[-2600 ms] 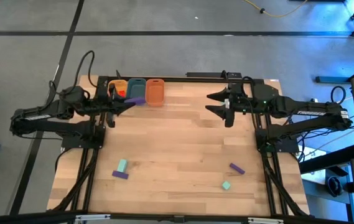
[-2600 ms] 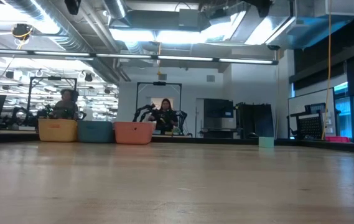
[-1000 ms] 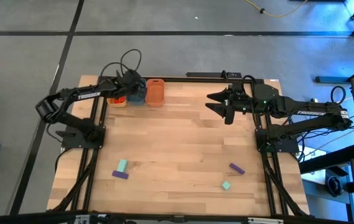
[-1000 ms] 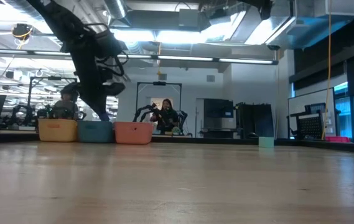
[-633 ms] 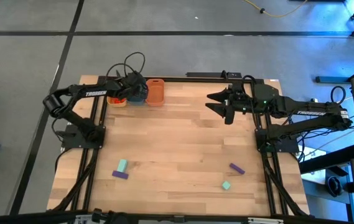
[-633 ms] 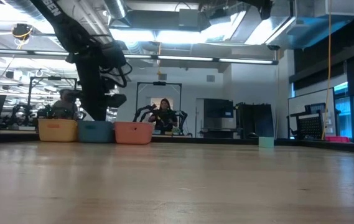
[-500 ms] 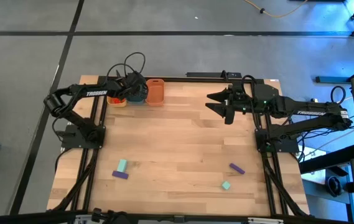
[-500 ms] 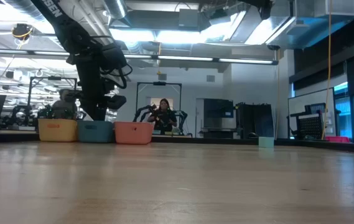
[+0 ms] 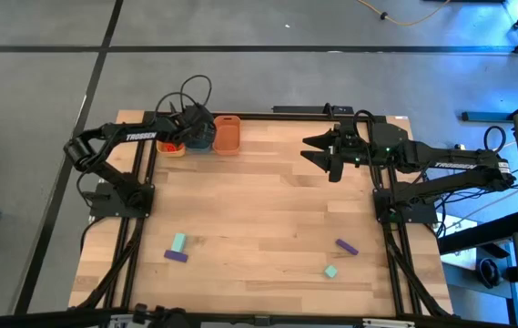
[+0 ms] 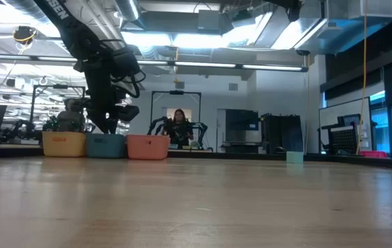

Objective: Sort & place blocks by color
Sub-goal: Put the right violet block into the blue bin

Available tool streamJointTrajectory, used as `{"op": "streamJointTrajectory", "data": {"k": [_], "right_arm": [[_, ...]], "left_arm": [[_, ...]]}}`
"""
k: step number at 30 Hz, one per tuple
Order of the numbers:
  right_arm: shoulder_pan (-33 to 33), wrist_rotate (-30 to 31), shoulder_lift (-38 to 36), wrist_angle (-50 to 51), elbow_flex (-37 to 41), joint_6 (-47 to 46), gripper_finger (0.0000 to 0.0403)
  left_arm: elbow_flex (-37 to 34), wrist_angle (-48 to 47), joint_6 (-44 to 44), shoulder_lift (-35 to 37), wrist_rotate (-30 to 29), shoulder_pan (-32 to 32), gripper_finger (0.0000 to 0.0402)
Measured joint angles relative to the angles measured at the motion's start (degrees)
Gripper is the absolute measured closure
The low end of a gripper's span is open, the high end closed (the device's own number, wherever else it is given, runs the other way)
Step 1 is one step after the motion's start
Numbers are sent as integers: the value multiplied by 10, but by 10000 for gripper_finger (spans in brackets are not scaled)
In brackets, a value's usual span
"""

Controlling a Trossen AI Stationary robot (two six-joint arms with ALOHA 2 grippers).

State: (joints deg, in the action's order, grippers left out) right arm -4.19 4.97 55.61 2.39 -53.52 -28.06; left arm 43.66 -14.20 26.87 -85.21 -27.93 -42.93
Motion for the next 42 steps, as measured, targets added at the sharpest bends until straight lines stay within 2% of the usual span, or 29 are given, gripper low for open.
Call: {"op": "streamJointTrajectory", "data": {"k": [6,12,15,19,21,23,28,33,37,40,42], "right_arm": [[0,0,0,0,0,0,124],[0,0,0,0,0,15,124],[0,0,0,0,0,16,124],[0,0,0,0,0,31,124],[0,0,0,0,0,36,124],[0,0,0,0,0,43,124],[0,0,0,1,0,44,124],[0,0,0,1,0,45,124],[0,0,0,1,0,47,124],[0,0,0,1,0,48,124],[0,0,0,1,0,47,124]], "left_arm": [[9,1,0,7,67,-18,308],[37,19,-18,79,115,-21,307],[42,63,-49,141,190,-15,308],[42,109,-94,228,331,20,311],[43,116,-99,269,374,54,311],[43,113,-99,305,394,97,311],[43,116,-118,375,394,234,311],[43,137,-128,397,319,357,311],[42,154,-157,391,252,421,311],[41,169,-172,383,215,441,311],[41,188,-173,383,210,442,311]]}}
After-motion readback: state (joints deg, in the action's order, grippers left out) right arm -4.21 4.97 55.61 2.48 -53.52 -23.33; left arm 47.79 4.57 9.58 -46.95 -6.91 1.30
